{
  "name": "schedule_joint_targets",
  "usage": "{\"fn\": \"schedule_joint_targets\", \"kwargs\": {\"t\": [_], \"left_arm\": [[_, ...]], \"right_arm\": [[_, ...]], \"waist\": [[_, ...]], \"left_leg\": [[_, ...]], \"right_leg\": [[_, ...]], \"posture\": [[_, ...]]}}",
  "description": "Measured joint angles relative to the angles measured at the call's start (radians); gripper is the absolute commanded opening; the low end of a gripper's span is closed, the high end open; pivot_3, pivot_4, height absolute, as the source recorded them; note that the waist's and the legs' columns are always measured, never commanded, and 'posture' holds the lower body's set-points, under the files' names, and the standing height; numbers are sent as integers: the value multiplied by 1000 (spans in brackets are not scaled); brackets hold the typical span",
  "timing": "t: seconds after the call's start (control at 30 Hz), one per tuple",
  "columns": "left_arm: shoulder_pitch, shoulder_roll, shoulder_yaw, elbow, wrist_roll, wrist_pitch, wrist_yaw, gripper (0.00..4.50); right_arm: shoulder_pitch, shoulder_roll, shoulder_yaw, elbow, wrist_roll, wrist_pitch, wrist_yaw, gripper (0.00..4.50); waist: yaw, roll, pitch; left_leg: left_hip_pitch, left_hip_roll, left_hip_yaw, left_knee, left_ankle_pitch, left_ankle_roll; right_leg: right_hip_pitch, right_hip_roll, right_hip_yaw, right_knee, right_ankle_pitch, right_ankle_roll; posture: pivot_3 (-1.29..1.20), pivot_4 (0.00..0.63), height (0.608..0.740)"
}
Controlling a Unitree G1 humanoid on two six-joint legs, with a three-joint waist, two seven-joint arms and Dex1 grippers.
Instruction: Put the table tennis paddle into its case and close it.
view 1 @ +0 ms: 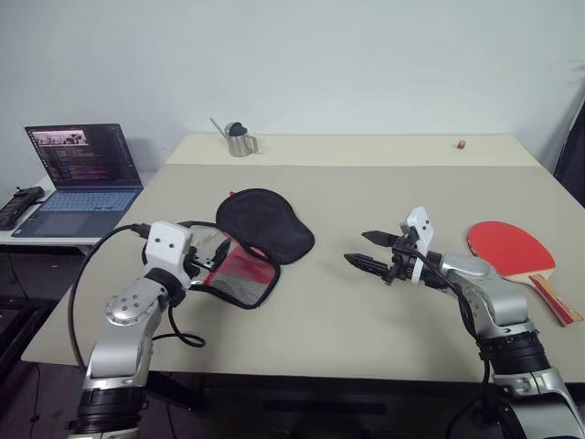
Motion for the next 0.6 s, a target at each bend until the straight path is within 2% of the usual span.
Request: {"fn": "schedule_joint_targets", "kwargs": {"t": [0.23,0.6], "left_arm": [[-144,-44,-71,127,20,-11,-9,4500],[-215,-85,-191,223,47,-1,-84,4500]], "right_arm": [[0,14,-1,-8,0,-11,-31,4454],[0,18,-1,-13,1,-15,-55,4454]], "waist": [[-3,0,0],[-21,0,0]], "left_leg": [[0,0,0,0,0,0],[0,0,0,0,0,0]], "right_leg": [[0,0,0,0,0,0],[0,0,0,1,0,0]], "posture": [[0,150,740],[0,150,740]]}}
